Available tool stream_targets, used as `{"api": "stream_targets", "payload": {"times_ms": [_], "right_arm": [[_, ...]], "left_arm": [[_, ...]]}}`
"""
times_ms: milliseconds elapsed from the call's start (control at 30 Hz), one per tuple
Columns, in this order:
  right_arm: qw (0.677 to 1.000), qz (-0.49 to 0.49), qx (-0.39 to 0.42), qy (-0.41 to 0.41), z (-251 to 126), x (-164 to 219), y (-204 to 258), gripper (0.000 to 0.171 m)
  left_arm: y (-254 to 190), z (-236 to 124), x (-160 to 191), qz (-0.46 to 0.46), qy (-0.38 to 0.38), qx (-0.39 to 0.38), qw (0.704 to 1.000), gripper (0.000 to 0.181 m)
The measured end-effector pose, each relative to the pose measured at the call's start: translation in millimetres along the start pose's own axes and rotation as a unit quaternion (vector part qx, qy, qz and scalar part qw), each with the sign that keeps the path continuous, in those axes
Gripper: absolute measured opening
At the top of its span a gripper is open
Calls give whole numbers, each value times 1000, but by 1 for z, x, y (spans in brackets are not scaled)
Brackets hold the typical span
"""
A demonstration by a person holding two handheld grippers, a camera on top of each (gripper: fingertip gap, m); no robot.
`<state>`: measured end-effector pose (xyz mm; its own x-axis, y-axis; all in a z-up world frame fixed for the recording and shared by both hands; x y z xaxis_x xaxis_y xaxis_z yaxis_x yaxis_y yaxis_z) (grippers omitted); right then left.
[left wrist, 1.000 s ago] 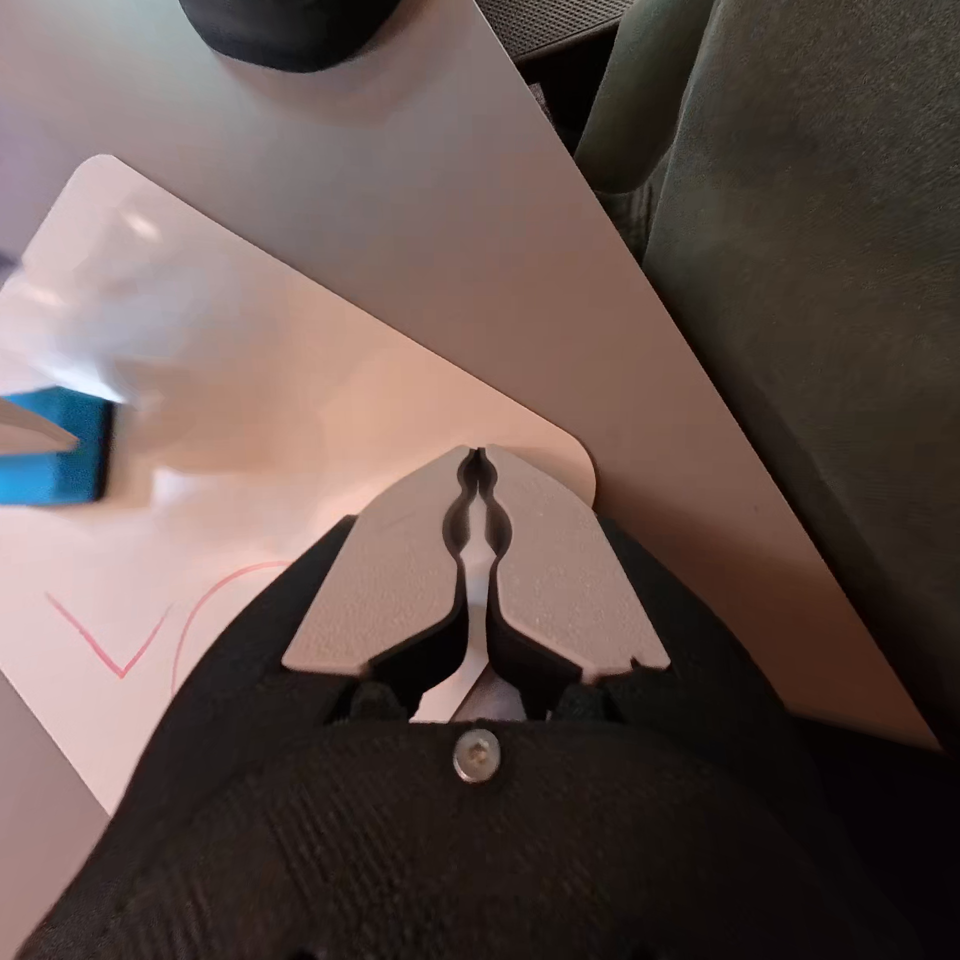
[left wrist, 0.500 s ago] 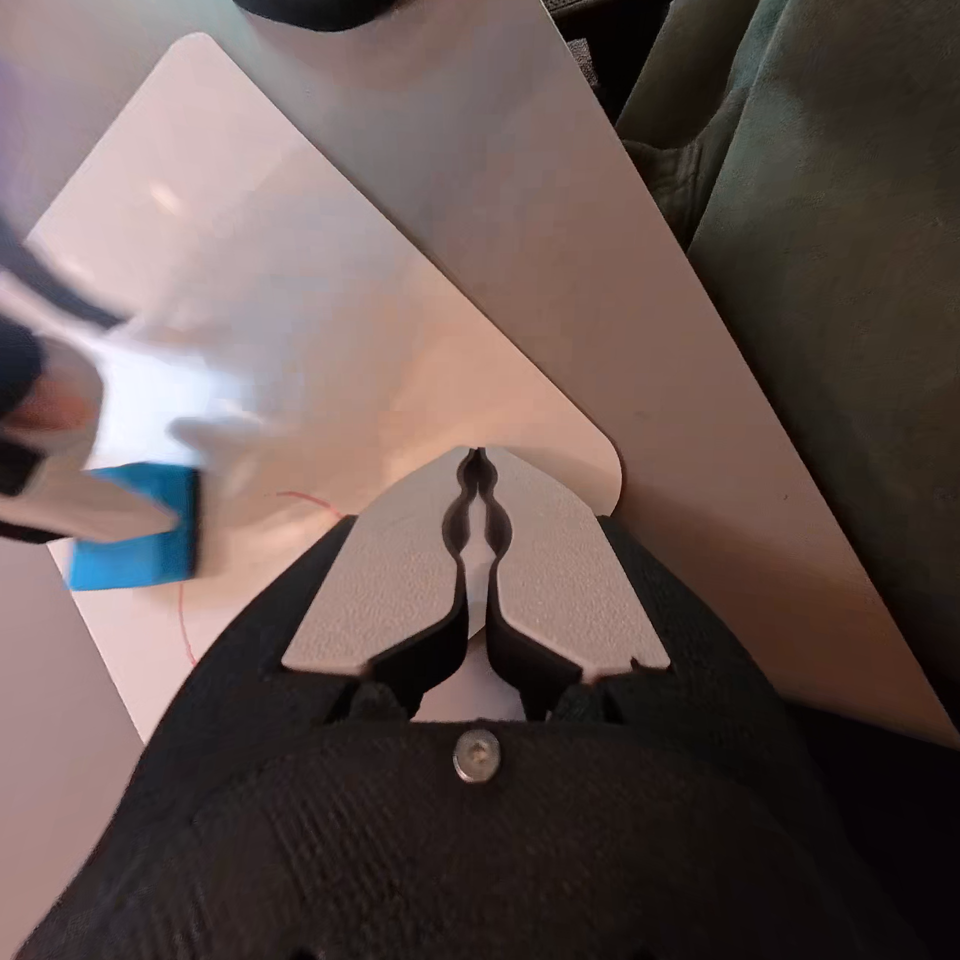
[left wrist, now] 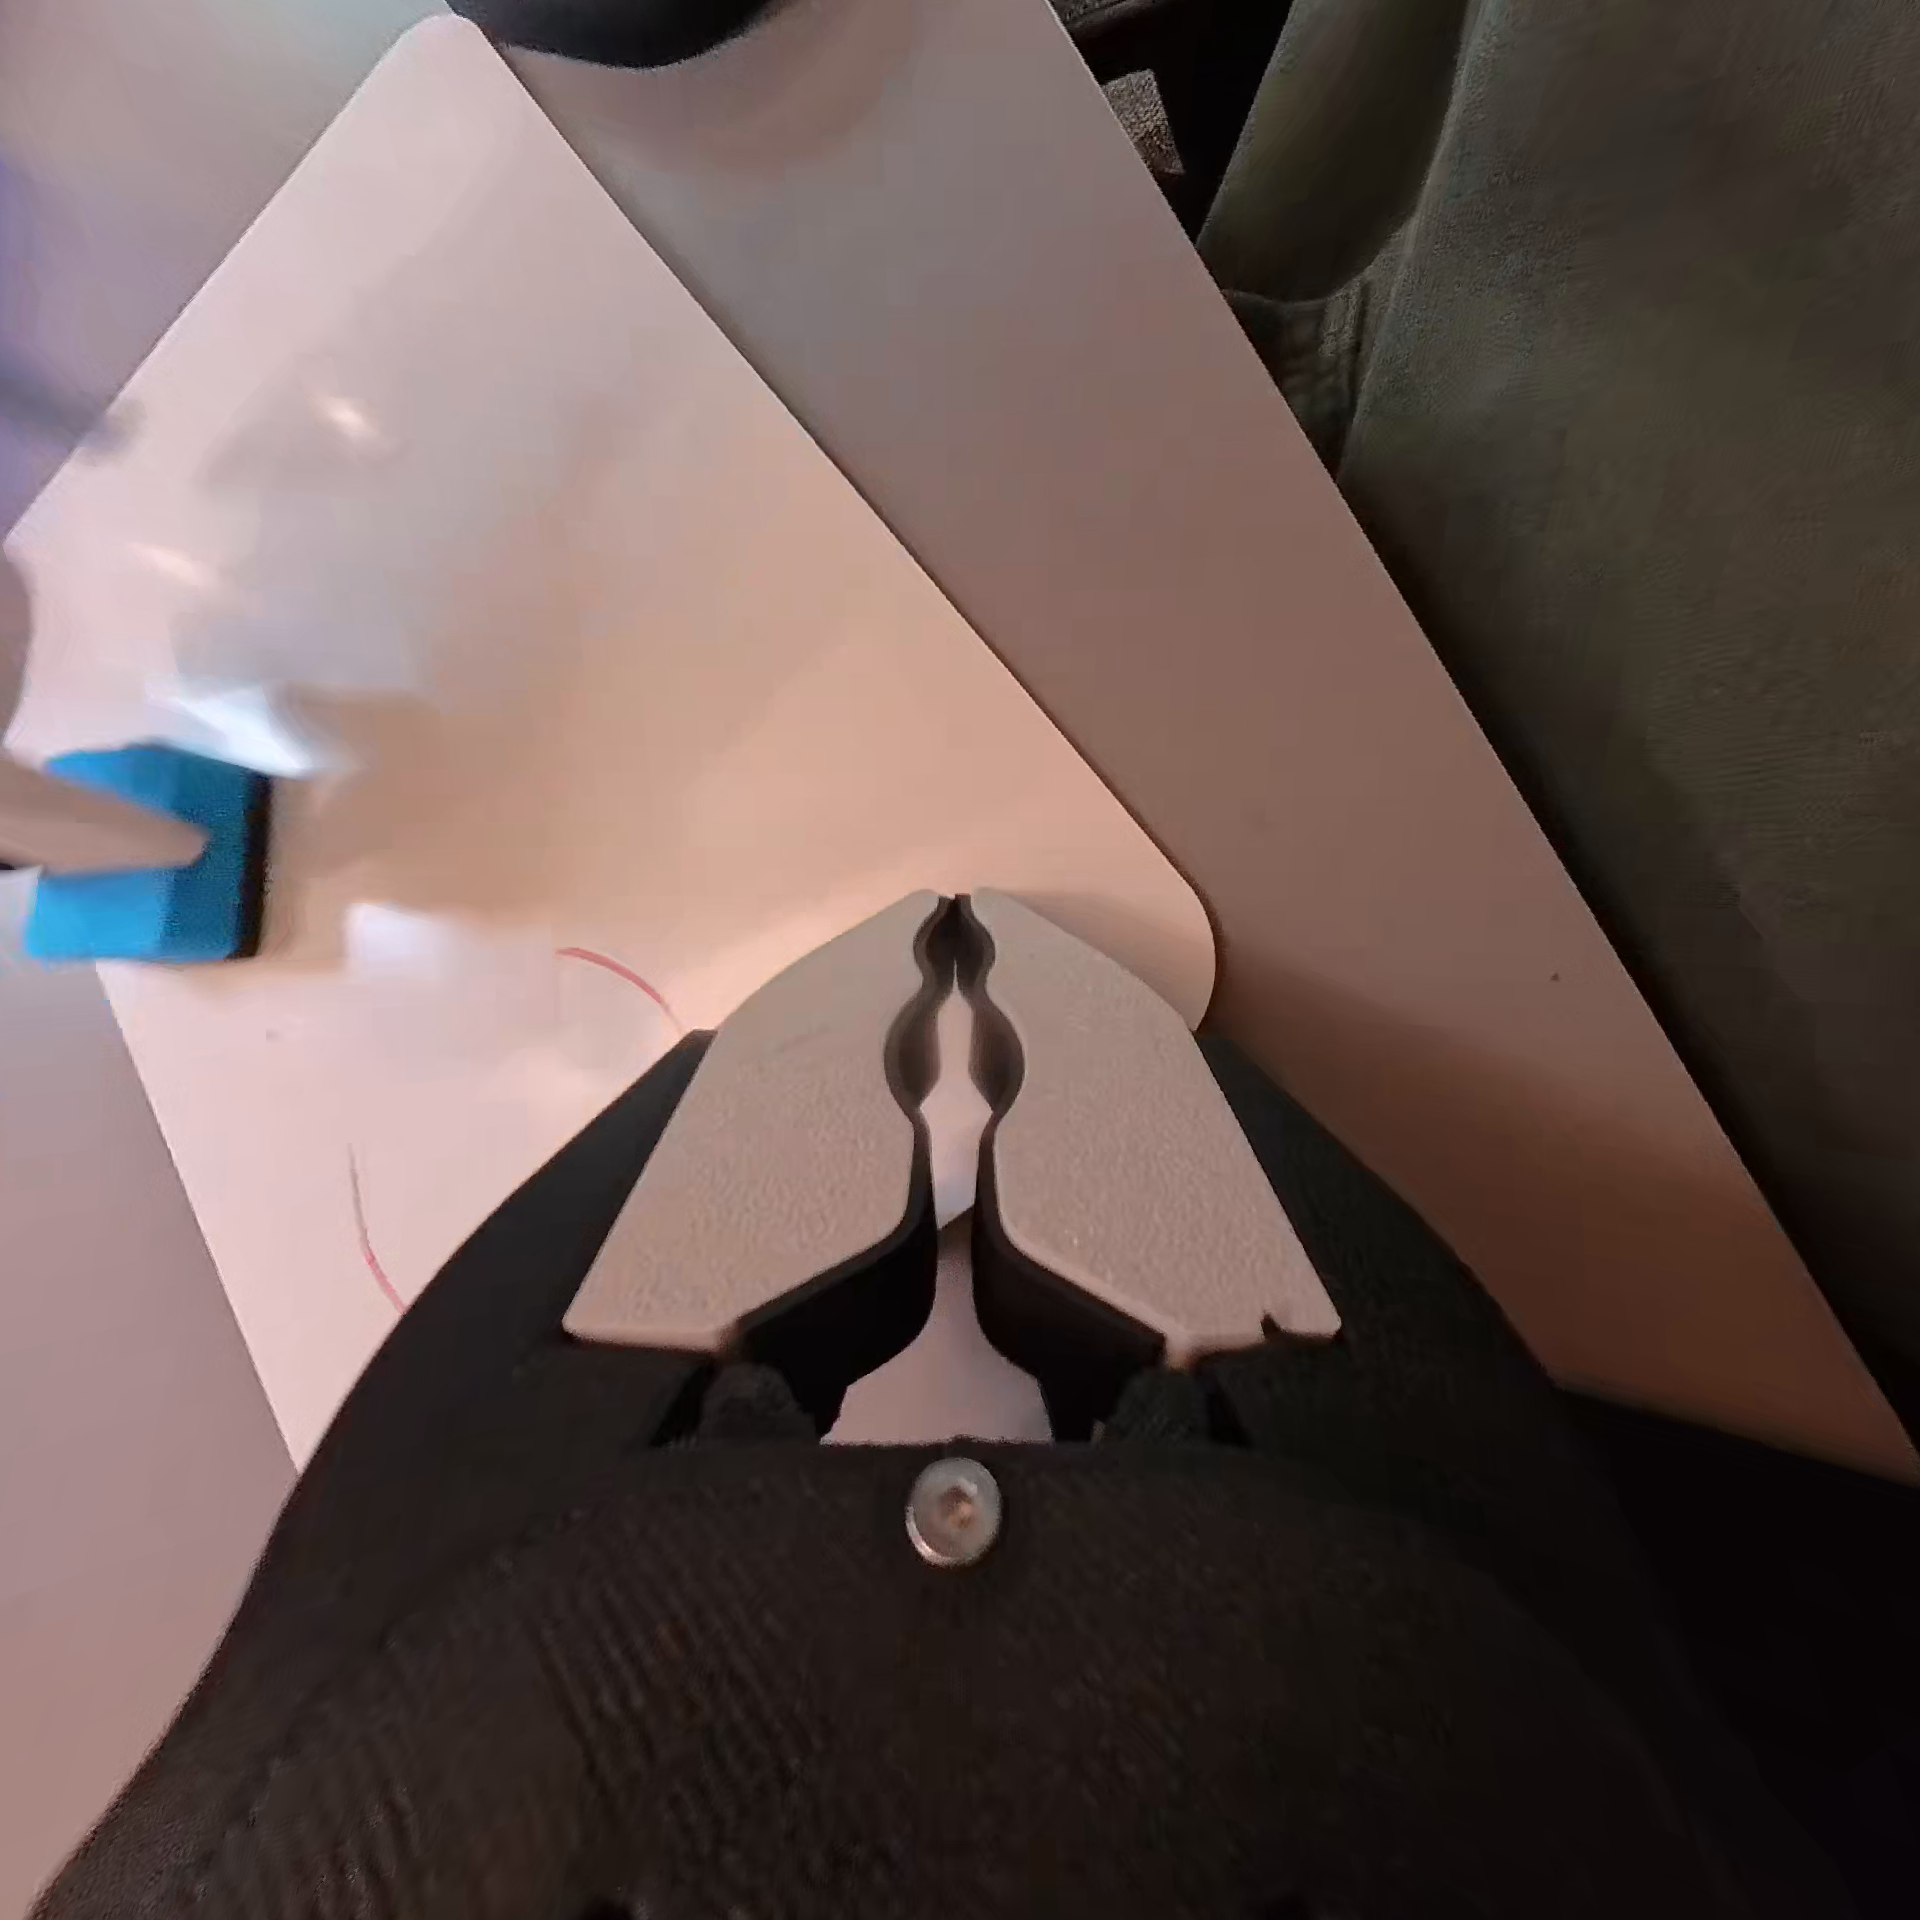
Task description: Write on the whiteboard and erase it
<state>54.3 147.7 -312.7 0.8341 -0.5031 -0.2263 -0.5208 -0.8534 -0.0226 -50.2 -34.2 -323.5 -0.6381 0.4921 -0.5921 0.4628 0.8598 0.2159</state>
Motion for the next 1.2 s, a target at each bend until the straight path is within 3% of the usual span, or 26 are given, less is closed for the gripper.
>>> {"api": "stream_targets", "payload": {"times_ms": [67,167,200,267,333,367,433,533,567,633,700,767,867,900,967,1033,1067,1133,1200], "right_arm": [[998,-53,-17,8,-4,17,43,45],[986,-161,-45,-8,0,-10,119,46],[985,-163,-48,-29,4,-28,122,46],[992,-105,-33,-63,13,-55,78,46],[999,-33,-4,-29,11,-38,19,45],[1000,-26,-3,-14,7,-21,15,45],[997,-75,-24,-13,3,-2,58,45],[982,-178,-49,-34,6,-22,135,46],[980,-186,-47,-43,9,-36,137,46],[989,-132,-17,-60,15,-59,93,46],[995,-89,11,-37,12,-42,46,46],[993,-114,-27,-25,5,-17,75,46],[973,-221,-46,-39,6,-34,149,46],[972,-224,-42,-50,10,-52,150,46],[985,-163,-21,-59,18,-81,105,46],[993,-111,11,-27,15,-68,57,46],[994,-107,5,-13,12,-52,57,45],[988,-154,-28,-4,6,-31,99,45],[975,-220,-41,-10,7,-45,141,45]], "left_arm": [[1,1,-1,-5,-7,9,1000,1],[2,2,-2,-12,-12,16,1000,0],[1,2,-2,-13,-10,12,1000,0],[-1,1,-2,-16,-7,4,1000,0],[-1,1,-2,-15,-5,-3,1000,0],[-1,1,-2,-17,-9,-1,1000,0],[0,2,-3,-22,-21,6,1000,0],[0,3,-4,-24,-23,7,999,0],[-2,3,-4,-22,-21,3,1000,0],[-4,1,-3,-19,-15,-10,1000,0],[-5,-2,0,-23,-15,-21,999,1],[-6,-3,3,-34,-28,-21,999,0],[-6,-2,1,-40,-31,-13,999,1],[-6,-2,1,-39,-29,-15,999,1],[-6,-2,2,-32,-26,-26,999,1],[-6,-3,2,-30,-23,-29,999,1],[-6,-3,2,-30,-26,-27,999,1],[-6,-2,1,-34,-33,-17,999,1],[-5,-2,1,-42,-33,-6,999,1]]}}
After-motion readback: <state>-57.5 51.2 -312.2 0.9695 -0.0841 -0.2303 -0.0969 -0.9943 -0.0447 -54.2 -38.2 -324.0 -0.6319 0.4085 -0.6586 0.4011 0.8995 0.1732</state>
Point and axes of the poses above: each gripper's, where its closed fingertips meet, z out along the fingers, x out of its underside, y = z × x across the jaws, the point moved 1 cm from there along -z, back along the fingers, and after that the axes turned 5 degrees about x, right-handed, at the moved point
